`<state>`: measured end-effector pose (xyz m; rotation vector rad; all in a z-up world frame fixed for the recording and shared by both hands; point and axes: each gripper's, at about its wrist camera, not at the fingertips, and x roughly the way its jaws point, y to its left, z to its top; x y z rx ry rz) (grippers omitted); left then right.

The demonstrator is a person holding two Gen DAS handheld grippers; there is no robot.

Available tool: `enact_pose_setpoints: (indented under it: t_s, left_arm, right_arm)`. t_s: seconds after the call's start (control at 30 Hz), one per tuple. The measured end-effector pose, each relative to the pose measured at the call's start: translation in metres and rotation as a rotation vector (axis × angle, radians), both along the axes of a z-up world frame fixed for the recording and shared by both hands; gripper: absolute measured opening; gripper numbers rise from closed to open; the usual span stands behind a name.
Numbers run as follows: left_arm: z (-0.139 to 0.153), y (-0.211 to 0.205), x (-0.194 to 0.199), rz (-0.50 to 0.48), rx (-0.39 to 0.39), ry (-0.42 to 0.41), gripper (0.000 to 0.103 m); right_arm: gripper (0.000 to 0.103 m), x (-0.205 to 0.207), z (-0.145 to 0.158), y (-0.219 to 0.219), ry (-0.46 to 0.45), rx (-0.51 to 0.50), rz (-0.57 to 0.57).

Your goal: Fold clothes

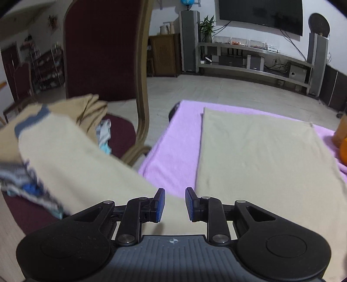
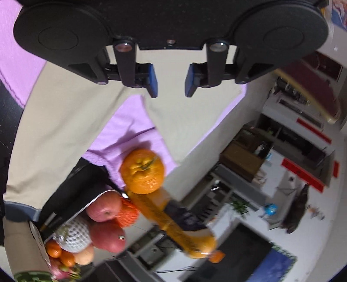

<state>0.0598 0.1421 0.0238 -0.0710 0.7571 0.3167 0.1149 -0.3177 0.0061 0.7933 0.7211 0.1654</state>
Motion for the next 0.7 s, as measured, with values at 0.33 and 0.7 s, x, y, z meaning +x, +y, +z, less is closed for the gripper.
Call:
enact_pose_setpoints:
  t_s: [0.33, 0.7]
  left_arm:
    - [-0.052, -0.059, 0.021, -0.173, 0.055, 0.198, 0.036]
    - [-0.068, -0.088, 0.027, -0.237, 0.087, 0.243, 0.043]
  right_arm:
    - [0.046, 0.005, -0.034, 0.049, 0.166, -0.177, 0.169]
    - [0.037, 0.011, -0.046, 0.097, 0.168, -0.415, 0.306]
